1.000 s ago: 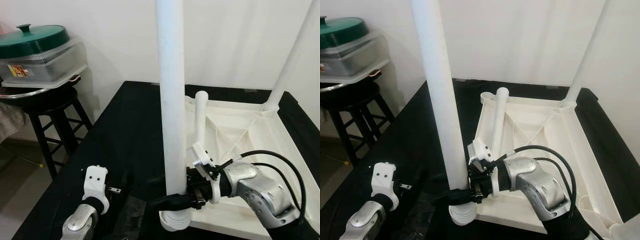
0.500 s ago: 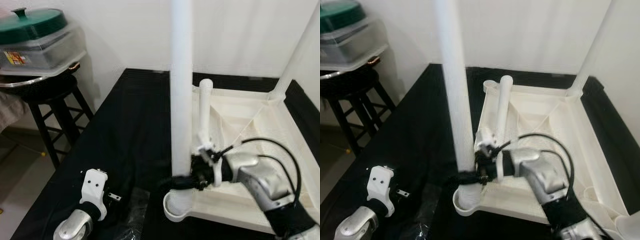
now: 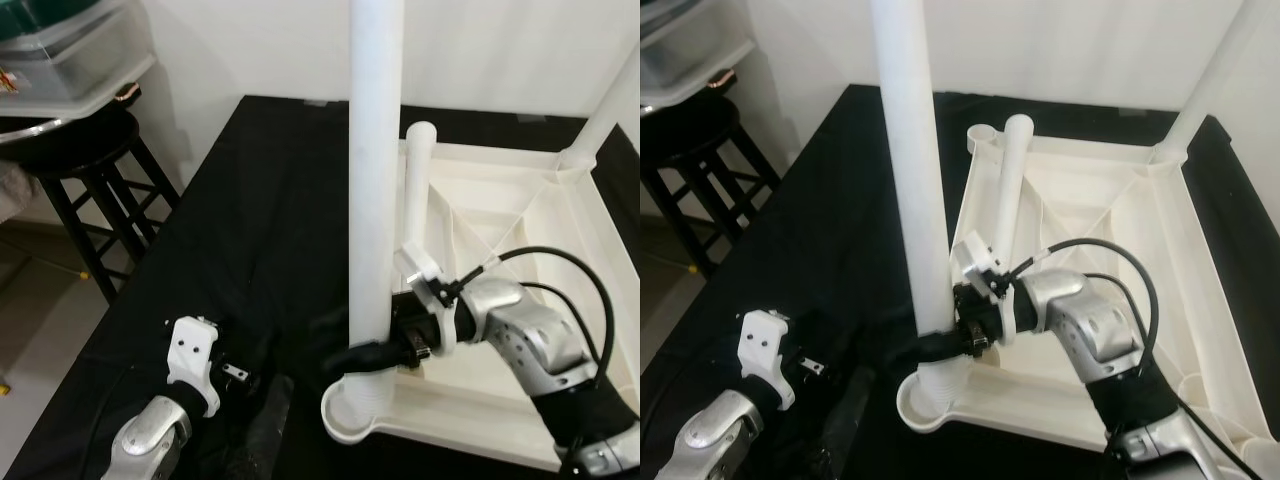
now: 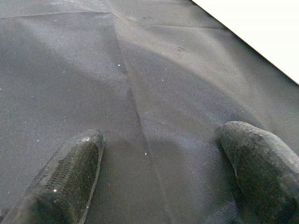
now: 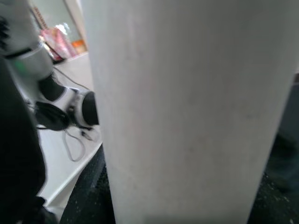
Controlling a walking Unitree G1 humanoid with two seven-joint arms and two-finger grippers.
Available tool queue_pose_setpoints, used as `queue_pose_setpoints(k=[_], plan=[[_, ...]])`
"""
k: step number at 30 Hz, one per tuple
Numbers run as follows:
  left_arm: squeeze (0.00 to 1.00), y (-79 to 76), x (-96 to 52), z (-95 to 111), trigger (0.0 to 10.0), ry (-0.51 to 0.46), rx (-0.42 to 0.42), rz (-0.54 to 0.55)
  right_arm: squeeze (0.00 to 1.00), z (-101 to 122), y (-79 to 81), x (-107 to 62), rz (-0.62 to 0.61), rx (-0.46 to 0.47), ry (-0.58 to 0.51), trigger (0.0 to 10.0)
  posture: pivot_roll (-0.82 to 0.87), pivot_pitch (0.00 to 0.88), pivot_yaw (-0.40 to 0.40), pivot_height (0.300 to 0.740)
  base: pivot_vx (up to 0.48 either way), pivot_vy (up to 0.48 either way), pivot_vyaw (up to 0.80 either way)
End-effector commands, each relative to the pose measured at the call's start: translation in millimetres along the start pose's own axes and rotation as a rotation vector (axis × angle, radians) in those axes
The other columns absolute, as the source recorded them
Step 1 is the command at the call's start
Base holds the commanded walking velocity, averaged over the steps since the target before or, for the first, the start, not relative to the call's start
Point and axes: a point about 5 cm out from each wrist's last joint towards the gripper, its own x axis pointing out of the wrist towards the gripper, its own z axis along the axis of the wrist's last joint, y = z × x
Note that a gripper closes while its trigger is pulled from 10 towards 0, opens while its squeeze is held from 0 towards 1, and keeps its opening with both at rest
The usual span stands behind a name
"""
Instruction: Building children table
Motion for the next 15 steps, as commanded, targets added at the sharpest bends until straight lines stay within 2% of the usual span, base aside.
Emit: queue_pose_setpoints(k=[1,9,13,15], plan=[[0.0,-0.1,-3.5,-6.0,10.0,0.02,-0.033,-0.006,0.0,-5.5,3.8,5.4,0.058,0.032,0.005,10.0,-0.02,0.249,-0.012,0.74,0.0,0.0,0.0],[0.0,2.1,-3.6,-4.3,10.0,0.012,-0.039,0.005,0.0,-1.9,2.8,5.8,0.078,0.025,-0.002,10.0,-0.02,0.255,-0.014,0.74,0.0,0.0,0.0],[0.0,6.1,-4.0,-4.0,10.0,0.028,-0.018,0.033,0.0,-3.6,4.9,15.1,0.09,0.002,-0.002,10.0,-0.01,0.263,-0.01,0.74,0.0,0.0,0.0],[0.0,14.1,-2.7,-4.9,10.0,0.063,-0.005,0.113,0.0,-5.0,1.7,19.8,0.053,-0.023,-0.01,10.0,-0.01,0.259,-0.01,0.74,0.0,0.0,0.0]])
